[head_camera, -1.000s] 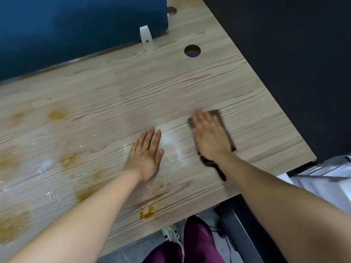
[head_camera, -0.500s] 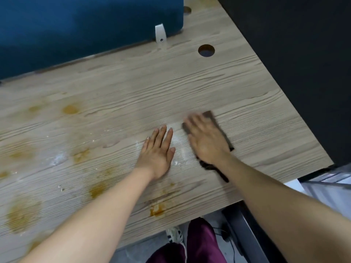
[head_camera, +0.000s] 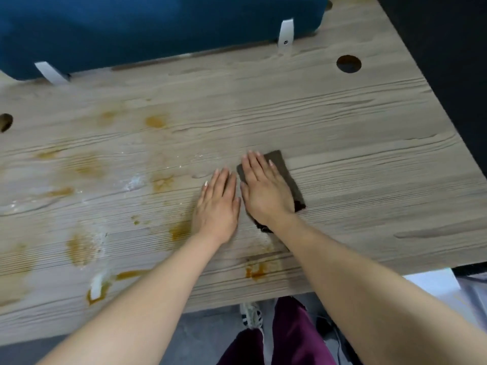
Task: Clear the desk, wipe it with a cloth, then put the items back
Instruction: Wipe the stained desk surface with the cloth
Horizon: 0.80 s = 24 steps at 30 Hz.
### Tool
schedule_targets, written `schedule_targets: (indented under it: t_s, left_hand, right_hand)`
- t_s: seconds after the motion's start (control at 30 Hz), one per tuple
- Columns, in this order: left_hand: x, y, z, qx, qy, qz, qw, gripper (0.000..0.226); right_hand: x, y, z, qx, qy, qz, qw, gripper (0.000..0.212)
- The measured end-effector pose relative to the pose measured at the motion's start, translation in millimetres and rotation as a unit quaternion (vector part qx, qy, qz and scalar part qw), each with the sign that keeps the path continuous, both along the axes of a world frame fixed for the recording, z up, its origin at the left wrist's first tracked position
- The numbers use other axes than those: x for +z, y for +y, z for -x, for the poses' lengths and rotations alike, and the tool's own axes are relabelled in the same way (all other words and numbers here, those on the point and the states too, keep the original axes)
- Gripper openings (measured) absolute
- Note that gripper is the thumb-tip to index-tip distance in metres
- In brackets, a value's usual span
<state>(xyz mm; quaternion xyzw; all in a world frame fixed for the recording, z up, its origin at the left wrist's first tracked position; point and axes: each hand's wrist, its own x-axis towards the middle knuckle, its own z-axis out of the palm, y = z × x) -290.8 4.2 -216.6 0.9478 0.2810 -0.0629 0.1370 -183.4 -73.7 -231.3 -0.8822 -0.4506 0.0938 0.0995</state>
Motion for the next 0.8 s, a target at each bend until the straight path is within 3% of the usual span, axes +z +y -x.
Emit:
schedule_targets:
  t_s: [0.13,0.17,0.3,0.37,0.53,0.67,0.7,0.8]
  left_hand:
    - [-5.6,-8.3,34.9,0.019,0.004,-0.004,1.000,0.055]
    - [-8.8,-11.1,39.4,0.027,0.001,0.002,1.000,0.055]
    - [-21.3,-18.6,45.4,0.044,-0.023,-0.006,0.999,0.056]
    - [-25.6,-20.0,46.6,0.046,-0.033,-0.017,0.998,0.059]
    - [-29.0,-19.7,45.6,0.049,-0.035,-0.037,0.998,0.056]
    - [-30.0,-19.5,46.2,0.052,-0.033,-0.038,0.997,0.056]
    - [-30.6,-19.5,46.6,0.052,-0.033,-0.039,0.997,0.057]
    - [-31.4,-18.8,46.8,0.053,-0.038,-0.040,0.997,0.057]
  right_hand:
    - [4.2,-21.2,-15.6,0.090,-0.006,0.011,0.996,0.055]
    - [2.8,-34.8,-28.3,0.066,-0.016,0.011,0.998,0.055]
    - [-3.1,-79.1,-79.4,-0.181,-0.033,0.024,0.983,0.056]
    - [-4.2,-68.5,-68.1,-0.226,-0.041,0.026,0.973,0.055]
    - [-7.9,-25.8,12.2,-0.040,-0.019,-0.015,0.999,0.055]
    - [-3.0,-50.6,-12.9,0.088,-0.021,0.005,0.996,0.056]
    - [-3.8,-64.1,-28.7,0.068,-0.040,0.016,0.997,0.057]
    - [-5.7,-107.0,-74.6,-0.128,-0.047,0.022,0.990,0.059]
